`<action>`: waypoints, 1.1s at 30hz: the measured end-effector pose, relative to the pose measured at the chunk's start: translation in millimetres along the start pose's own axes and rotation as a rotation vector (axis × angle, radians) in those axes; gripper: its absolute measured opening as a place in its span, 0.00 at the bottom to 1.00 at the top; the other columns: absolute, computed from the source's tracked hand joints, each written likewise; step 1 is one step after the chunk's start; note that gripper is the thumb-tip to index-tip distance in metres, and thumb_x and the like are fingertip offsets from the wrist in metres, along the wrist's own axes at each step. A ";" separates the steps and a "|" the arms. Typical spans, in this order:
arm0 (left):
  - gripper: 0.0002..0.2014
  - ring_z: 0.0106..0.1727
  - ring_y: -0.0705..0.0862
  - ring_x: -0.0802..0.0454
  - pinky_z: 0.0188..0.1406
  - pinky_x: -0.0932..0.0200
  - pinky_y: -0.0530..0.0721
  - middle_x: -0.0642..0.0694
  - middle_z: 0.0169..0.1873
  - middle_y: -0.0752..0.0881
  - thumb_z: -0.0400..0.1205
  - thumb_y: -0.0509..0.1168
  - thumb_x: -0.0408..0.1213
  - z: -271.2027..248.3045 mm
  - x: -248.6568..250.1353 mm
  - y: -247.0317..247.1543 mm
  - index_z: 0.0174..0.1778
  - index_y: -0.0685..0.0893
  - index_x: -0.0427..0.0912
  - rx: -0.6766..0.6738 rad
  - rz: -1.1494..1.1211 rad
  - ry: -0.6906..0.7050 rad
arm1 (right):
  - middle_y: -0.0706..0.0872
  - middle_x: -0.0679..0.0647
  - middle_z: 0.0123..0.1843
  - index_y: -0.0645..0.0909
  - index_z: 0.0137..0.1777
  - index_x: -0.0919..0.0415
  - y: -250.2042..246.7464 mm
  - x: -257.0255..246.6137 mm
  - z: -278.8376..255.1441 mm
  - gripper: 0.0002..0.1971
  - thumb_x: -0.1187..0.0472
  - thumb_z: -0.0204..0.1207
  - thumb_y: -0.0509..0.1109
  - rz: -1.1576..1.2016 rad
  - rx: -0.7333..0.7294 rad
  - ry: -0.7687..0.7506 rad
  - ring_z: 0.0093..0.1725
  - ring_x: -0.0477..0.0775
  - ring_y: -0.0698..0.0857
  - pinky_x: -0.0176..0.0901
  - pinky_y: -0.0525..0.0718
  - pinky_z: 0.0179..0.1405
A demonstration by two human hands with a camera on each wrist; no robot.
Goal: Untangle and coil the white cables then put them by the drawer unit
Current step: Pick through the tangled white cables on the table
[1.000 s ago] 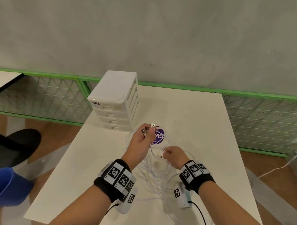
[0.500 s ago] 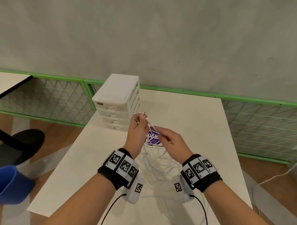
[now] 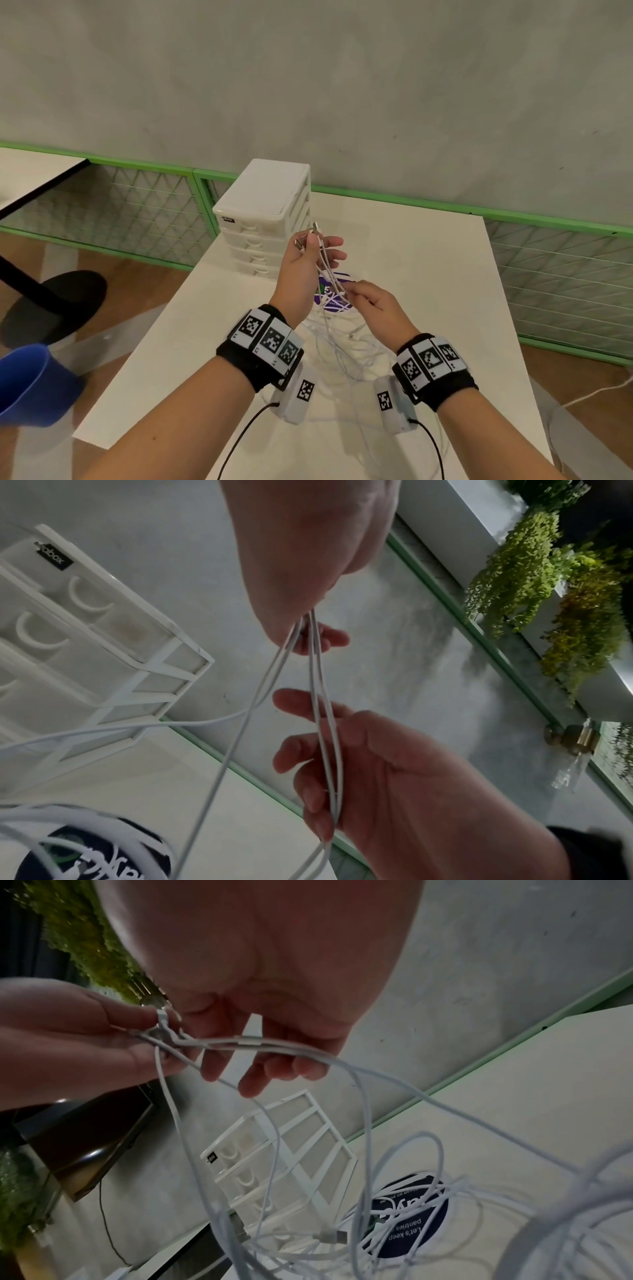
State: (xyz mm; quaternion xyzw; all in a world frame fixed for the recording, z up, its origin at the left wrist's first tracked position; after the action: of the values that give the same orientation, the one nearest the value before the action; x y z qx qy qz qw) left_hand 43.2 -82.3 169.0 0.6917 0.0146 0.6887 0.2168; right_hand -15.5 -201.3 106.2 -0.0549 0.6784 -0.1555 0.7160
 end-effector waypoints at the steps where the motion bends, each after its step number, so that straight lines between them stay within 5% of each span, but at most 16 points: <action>1: 0.09 0.31 0.83 0.52 0.36 0.58 0.79 0.43 0.41 0.86 0.89 0.49 0.36 3.0 1.2 -1.5 0.47 0.73 0.44 -0.006 0.004 0.004 | 0.84 0.48 0.50 0.84 0.51 0.48 1.4 -1.4 1.7 0.16 0.70 0.79 0.60 -0.012 0.009 0.012 0.51 0.36 0.82 0.25 0.76 0.54; 5: 0.09 0.21 0.69 0.56 0.25 0.62 0.68 0.43 0.38 0.83 0.89 0.49 0.36 12.3 4.8 -6.1 0.44 0.72 0.44 -0.038 -0.013 -0.036 | 0.82 0.43 0.47 0.82 0.50 0.57 14.9 -16.6 8.6 0.15 0.71 0.79 0.56 0.057 -0.008 0.059 0.49 0.38 0.80 0.23 0.75 0.49; 8: 0.09 0.19 0.66 0.58 0.21 0.64 0.66 0.46 0.31 0.78 0.88 0.51 0.37 17.2 6.1 -10.6 0.44 0.71 0.44 -0.099 -0.038 -0.100 | 0.84 0.43 0.49 0.79 0.51 0.53 37.0 -27.9 15.2 0.10 0.54 0.78 0.58 0.091 -0.067 0.082 0.52 0.42 0.81 0.34 0.76 0.56; 12: 0.07 0.20 0.65 0.58 0.24 0.65 0.67 0.49 0.28 0.73 0.88 0.53 0.40 21.3 6.7 -20.4 0.46 0.74 0.47 -0.176 -0.007 -0.144 | 0.79 0.50 0.47 0.70 0.47 0.55 47.8 -30.8 20.2 0.22 0.40 0.64 0.71 -0.096 0.184 -0.031 0.44 0.46 0.79 0.39 0.77 0.44; 14: 0.07 0.21 0.65 0.58 0.24 0.66 0.69 0.49 0.27 0.71 0.87 0.53 0.41 19.8 6.7 -23.4 0.52 0.76 0.48 -0.216 0.035 -0.136 | 0.80 0.51 0.55 0.71 0.54 0.52 49.5 -32.5 22.0 0.24 0.42 0.64 0.73 -0.053 0.207 -0.070 0.54 0.45 0.81 0.40 0.79 0.55; 16: 0.08 0.21 0.64 0.57 0.22 0.67 0.70 0.50 0.26 0.69 0.87 0.54 0.42 20.9 8.7 -27.9 0.54 0.78 0.49 -0.257 0.078 -0.134 | 0.83 0.49 0.53 0.71 0.58 0.50 63.0 -36.3 23.4 0.17 0.51 0.72 0.71 0.055 0.051 -0.054 0.55 0.45 0.82 0.45 0.78 0.62; 19: 0.06 0.19 0.62 0.57 0.18 0.64 0.64 0.52 0.22 0.69 0.85 0.59 0.40 29.2 12.3 -36.8 0.48 0.80 0.46 -0.292 0.151 -0.133 | 0.83 0.51 0.34 0.74 0.51 0.50 82.3 -41.0 21.7 0.03 0.56 0.79 0.63 0.061 -0.081 0.003 0.39 0.50 0.83 0.52 0.80 0.53; 24: 0.14 0.15 0.67 0.55 0.17 0.62 0.69 0.54 0.16 0.69 0.84 0.60 0.45 50.7 0.1 -75.8 0.35 0.72 0.42 -0.129 0.197 -0.161 | 0.74 0.45 0.27 0.81 0.43 0.54 81.7 -24.4 19.6 0.12 0.55 0.83 0.58 -0.276 -0.115 0.066 0.28 0.43 0.73 0.39 0.71 0.35; 27: 0.16 0.20 0.80 0.50 0.27 0.58 0.80 0.49 0.20 0.75 0.84 0.60 0.49 56.7 -20.5 -96.7 0.35 0.74 0.41 -0.068 0.258 -0.247 | 0.76 0.41 0.30 0.78 0.39 0.52 79.1 -17.1 15.8 0.12 0.56 0.82 0.57 -0.369 -0.105 0.076 0.31 0.38 0.73 0.29 0.69 0.35; 30: 0.23 0.38 0.84 0.47 0.39 0.54 0.81 0.40 0.39 0.82 0.77 0.69 0.52 60.9 -34.9 -117.2 0.57 0.76 0.37 0.040 0.447 -0.315 | 0.81 0.44 0.35 0.78 0.39 0.52 76.4 -16.8 15.0 0.12 0.56 0.83 0.57 -0.445 -0.104 0.083 0.33 0.43 0.76 0.34 0.72 0.38; 33: 0.31 0.54 0.79 0.48 0.57 0.55 0.77 0.43 0.54 0.78 0.73 0.73 0.52 65.1 -17.9 -128.4 0.66 0.73 0.38 0.133 0.763 -0.136 | 0.80 0.46 0.32 0.79 0.39 0.55 68.0 -16.3 15.8 0.14 0.54 0.83 0.56 -0.509 -0.119 0.107 0.31 0.45 0.75 0.42 0.73 0.38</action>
State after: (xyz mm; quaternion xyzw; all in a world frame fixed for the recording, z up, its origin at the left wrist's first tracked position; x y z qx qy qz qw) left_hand 140.4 10.1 113.7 0.7041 -0.2134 0.6699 -0.0996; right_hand 9.7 -134.2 103.2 -0.2573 0.6877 -0.2930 0.6124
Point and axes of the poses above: each hand's wrist, its own z-axis towards the middle knuckle, its own y-axis out of the palm, x = y × z, the point moved 5 cm from there along z, towards the middle knuckle
